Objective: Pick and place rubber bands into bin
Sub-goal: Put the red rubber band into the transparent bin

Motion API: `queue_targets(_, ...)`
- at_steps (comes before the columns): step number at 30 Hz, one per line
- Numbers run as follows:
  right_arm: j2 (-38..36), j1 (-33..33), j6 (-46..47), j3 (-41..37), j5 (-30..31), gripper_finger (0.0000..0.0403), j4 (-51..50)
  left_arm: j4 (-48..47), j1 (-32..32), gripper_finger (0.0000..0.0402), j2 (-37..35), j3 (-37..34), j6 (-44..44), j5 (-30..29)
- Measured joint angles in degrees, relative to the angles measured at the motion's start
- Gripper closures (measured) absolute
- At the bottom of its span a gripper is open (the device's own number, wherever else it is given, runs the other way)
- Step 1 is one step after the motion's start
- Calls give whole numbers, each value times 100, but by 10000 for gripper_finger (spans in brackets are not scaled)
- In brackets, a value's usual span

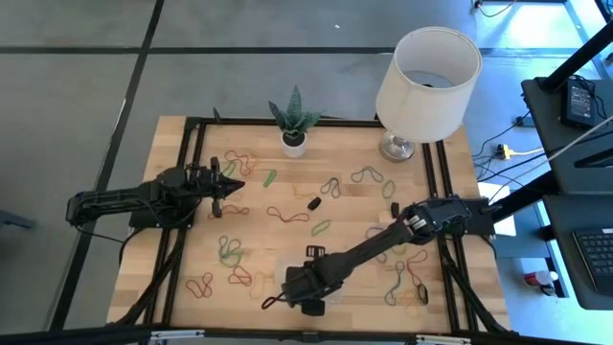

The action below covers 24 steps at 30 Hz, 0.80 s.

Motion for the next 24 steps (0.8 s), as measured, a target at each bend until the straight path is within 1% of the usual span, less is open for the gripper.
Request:
queue_targets(4,-377,-9,-74,0,28,261,-375,0,-1,400,1,0,0,0)
queue_targets(7,-754,-7,-255,-67,391,261,-644,0,-1,400,-1,0,0,0)
queue_targets(10,-1334,-12,-288,-570,665,270,-574,0,0,400,0,0,0,0)
queue_targets(12,-1898,-42,-252,-1337,758,279,-176,-2,0,400,1,0,0,0)
queue_targets(14,-2622,-78,-52,-2366,903,291,384,-1,0,400,1,0,0,0)
queue_targets(19,-4563,-128,562,-4931,979,317,1745,0,-1,400,-1,0,0,0)
queue_targets(21,-5312,-119,672,-5789,976,325,2188,-1,1,400,1,0,0,0)
queue_targets(24,-6367,-68,934,-6877,1031,334,2700,0,-1,400,-1,0,0,0)
